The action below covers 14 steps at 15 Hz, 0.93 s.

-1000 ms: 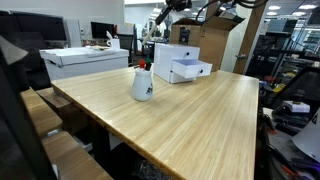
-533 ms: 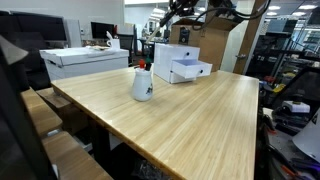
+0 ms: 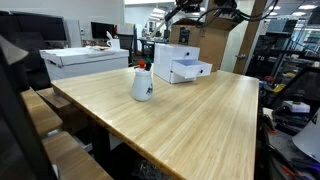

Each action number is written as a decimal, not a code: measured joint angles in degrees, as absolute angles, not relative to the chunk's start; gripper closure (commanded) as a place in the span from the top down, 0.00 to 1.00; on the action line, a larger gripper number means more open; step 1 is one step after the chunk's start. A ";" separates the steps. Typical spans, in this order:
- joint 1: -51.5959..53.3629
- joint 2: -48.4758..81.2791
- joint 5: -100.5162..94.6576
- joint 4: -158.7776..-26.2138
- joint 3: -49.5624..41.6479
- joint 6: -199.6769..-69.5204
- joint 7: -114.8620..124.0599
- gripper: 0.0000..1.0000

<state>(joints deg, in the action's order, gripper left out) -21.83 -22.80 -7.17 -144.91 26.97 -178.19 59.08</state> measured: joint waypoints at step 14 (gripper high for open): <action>-15.32 -39.54 -8.65 -146.30 23.58 -149.40 56.25 0.03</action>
